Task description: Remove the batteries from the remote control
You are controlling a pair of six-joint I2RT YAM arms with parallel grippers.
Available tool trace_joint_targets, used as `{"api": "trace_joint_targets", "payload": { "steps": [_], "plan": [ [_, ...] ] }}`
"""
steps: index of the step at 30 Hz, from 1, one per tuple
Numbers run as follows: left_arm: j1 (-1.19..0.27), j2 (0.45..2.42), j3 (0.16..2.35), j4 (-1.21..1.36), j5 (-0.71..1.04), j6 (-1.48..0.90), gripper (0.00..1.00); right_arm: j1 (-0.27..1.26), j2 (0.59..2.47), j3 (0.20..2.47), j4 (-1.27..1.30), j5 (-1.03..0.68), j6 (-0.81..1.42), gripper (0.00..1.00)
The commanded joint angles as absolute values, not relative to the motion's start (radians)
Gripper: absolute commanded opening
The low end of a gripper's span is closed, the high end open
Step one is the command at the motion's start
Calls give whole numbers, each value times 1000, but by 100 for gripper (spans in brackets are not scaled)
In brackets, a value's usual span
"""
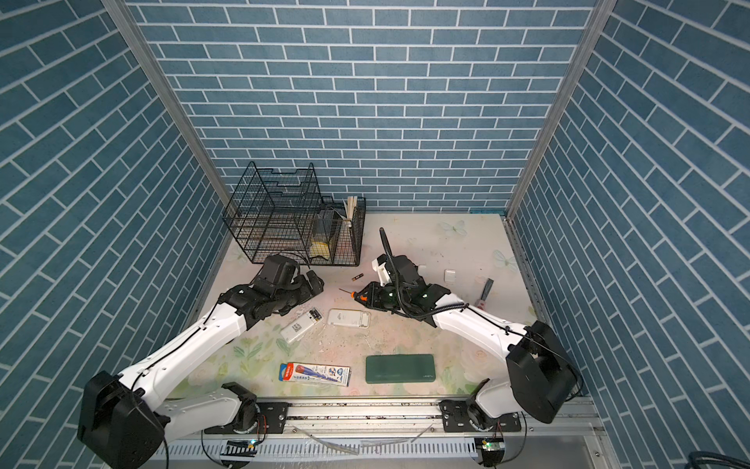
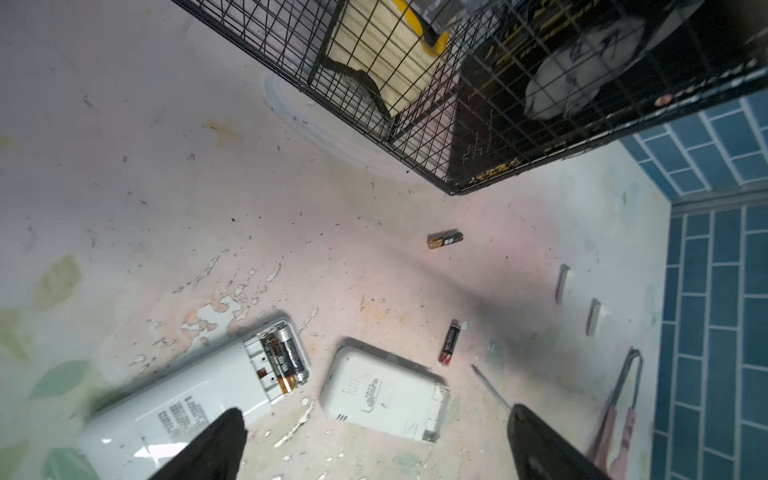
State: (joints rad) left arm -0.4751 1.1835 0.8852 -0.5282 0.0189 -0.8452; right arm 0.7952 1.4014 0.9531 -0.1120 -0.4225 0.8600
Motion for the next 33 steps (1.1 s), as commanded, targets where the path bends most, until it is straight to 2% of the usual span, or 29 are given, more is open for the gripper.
{"api": "trace_joint_targets", "payload": {
  "steps": [1,10,16,33],
  "plan": [
    [-476,1215,885,-677,42,-635,100,790,1365,1034,-284,-395,798,0],
    [-489,1227,852,-755,-67,-514,100,788,1382,1106,-372,-369,778,0],
    [-528,1310,812,-736,-123,-490,100,789,1403,1120,-362,-378,778,0],
    [-529,1495,815,-691,-157,-481,99,789,1426,1113,-321,-401,790,0]
  ]
}}
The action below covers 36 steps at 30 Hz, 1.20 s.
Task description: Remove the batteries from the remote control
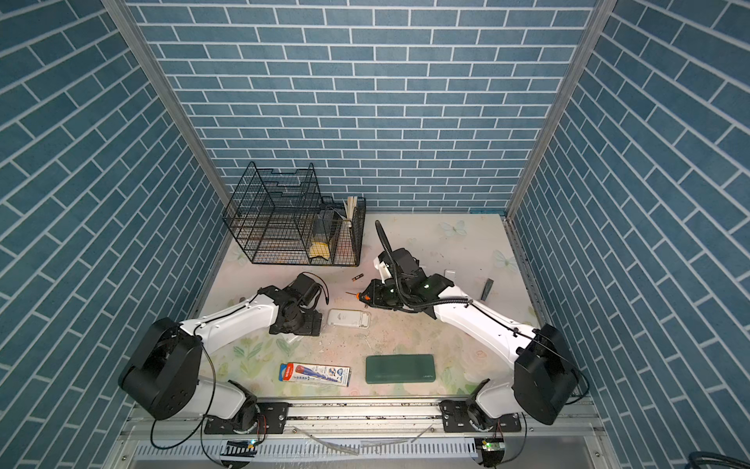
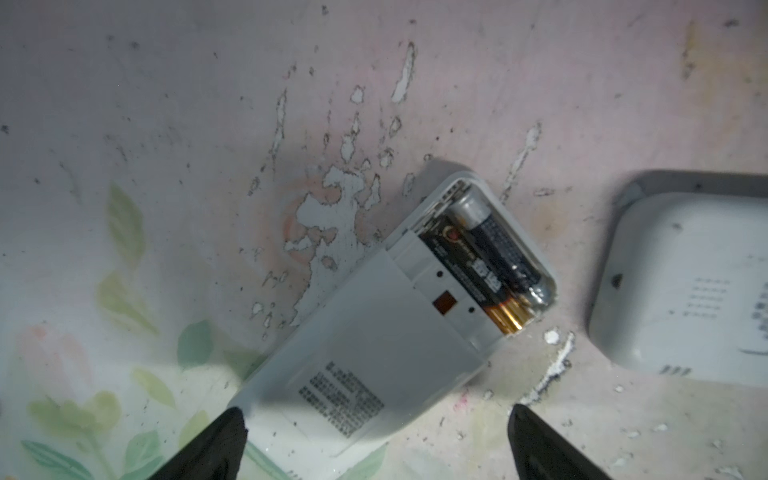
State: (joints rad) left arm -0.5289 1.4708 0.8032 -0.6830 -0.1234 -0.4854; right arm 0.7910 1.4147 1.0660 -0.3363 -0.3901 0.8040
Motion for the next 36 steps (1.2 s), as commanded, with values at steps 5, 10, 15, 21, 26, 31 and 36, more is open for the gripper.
{"api": "trace_joint_targets", "payload": {
  "steps": [5,10,15,21,26,31,36],
  "plan": [
    [-528,1538,831,-691,-176,-485,96,789,1429,1115,-321,-403,790,0],
    [-528,1552,832,-690,-172,-483,89,788,1432,1115,-320,-403,792,0],
    [-528,1558,823,-689,-157,-480,85,788,1447,1125,-317,-410,793,0],
    [-528,1553,797,-676,-139,-469,75,788,1463,1135,-316,-416,793,0],
    [-528,1517,753,-633,-91,-448,67,788,1472,1145,-320,-413,793,0],
    [-528,1480,708,-585,-30,-432,53,788,1471,1148,-330,-404,790,0],
    [-532,1434,658,-537,11,-415,47,789,1479,1134,-316,-407,788,0]
  ]
}}
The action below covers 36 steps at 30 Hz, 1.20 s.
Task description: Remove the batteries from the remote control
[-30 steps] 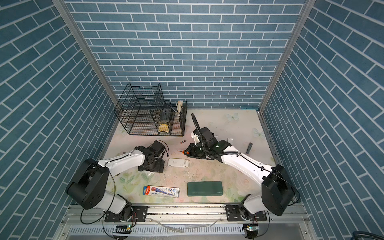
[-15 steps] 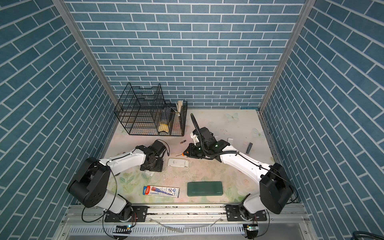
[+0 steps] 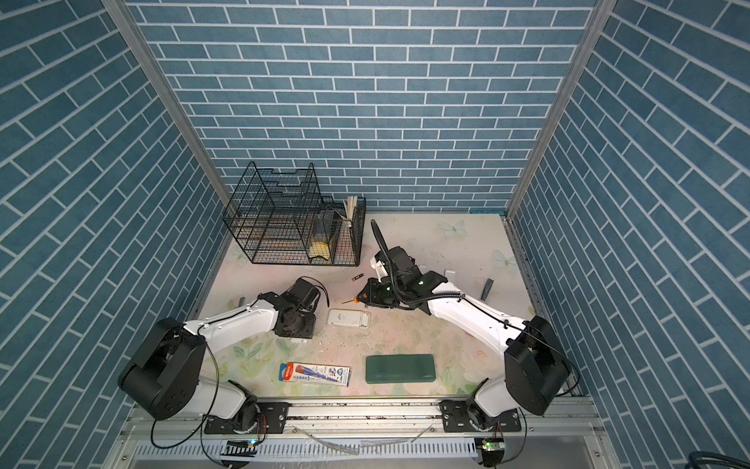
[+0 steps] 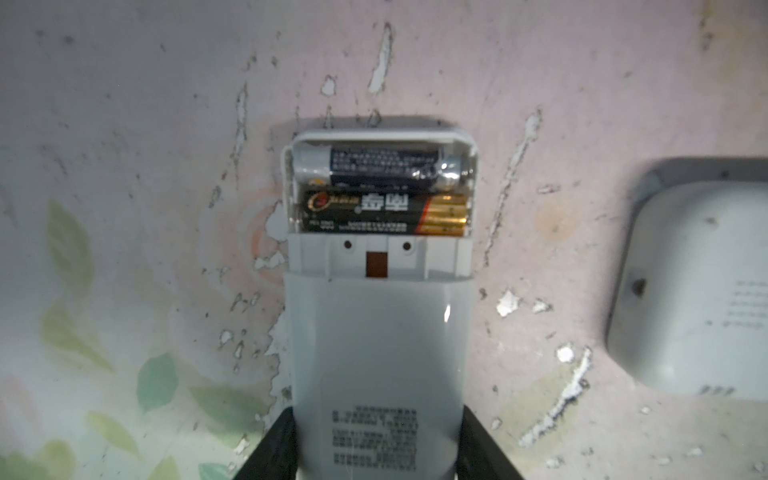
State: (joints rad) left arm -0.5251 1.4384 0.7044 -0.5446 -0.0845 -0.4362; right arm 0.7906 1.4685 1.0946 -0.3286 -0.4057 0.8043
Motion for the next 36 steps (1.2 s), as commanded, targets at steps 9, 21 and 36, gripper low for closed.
{"api": "trace_joint_targets", "payload": {
  "steps": [9,21,36],
  "plan": [
    [-605,1402,632,-463,69,-397,44,789,1525,1135,-277,-436,774,0],
    [-617,1410,615,-453,118,-415,53,810,1511,1130,-292,-462,559,0],
    [-616,1400,604,-506,112,-460,76,847,1521,1104,-284,-431,359,0]
  ]
}}
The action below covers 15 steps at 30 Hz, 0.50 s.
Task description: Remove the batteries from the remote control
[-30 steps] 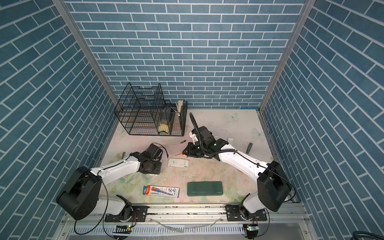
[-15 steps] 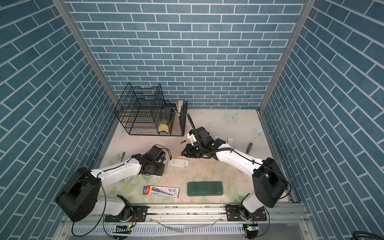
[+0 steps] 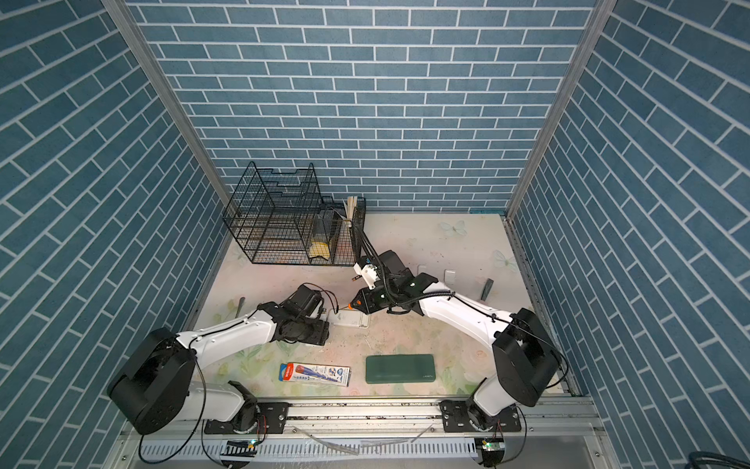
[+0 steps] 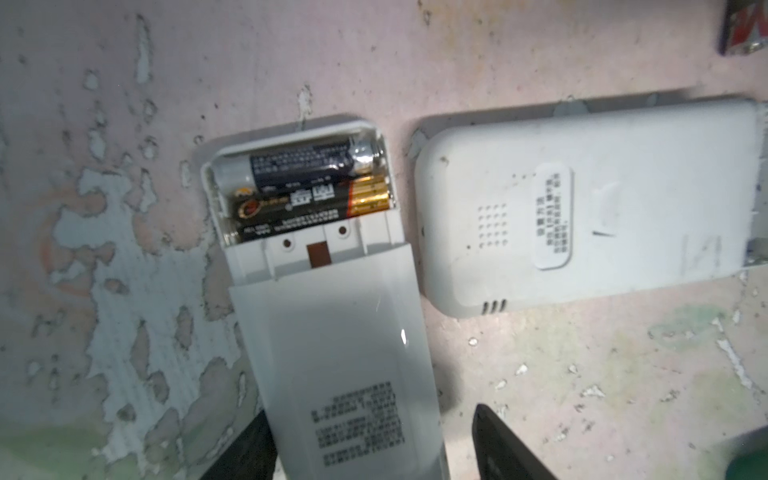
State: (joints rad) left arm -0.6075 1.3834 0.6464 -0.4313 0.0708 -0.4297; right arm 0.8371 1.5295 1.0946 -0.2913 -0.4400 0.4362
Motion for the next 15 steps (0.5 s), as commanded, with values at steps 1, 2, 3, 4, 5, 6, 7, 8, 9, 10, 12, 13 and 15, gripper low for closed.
{"api": "trace_joint_targets", "payload": {
  "steps": [1,2,3,4,5,6,7,8,9,10,12,13,15],
  "plan": [
    [-615,1397,602,-516,104,-465,76,848,1524,1104,-288,-427,355,0],
    [-614,1393,598,-526,99,-471,77,850,1525,1104,-288,-426,353,0],
    [-614,1390,594,-532,94,-476,78,853,1528,1106,-290,-425,351,0],
    [-612,1384,590,-539,89,-484,79,853,1531,1107,-293,-423,351,0],
    [-611,1378,587,-549,84,-491,80,855,1533,1109,-295,-423,351,0],
    [-610,1370,586,-558,77,-499,81,855,1535,1112,-301,-421,351,0],
    [-608,1353,584,-571,70,-508,81,856,1535,1115,-302,-419,353,0],
    [-607,1329,584,-577,67,-516,82,856,1532,1115,-302,-417,355,0],
    [-607,1303,585,-580,64,-526,83,857,1531,1112,-301,-412,358,0],
    [-604,1271,589,-583,67,-538,84,856,1529,1111,-301,-404,363,0],
    [-596,1209,608,-592,79,-560,85,857,1527,1110,-300,-387,369,0],
    [-594,1181,622,-597,84,-573,86,857,1526,1108,-296,-376,373,0],
    [-589,1138,653,-607,98,-606,86,859,1520,1103,-283,-350,385,0]
  ]
}}
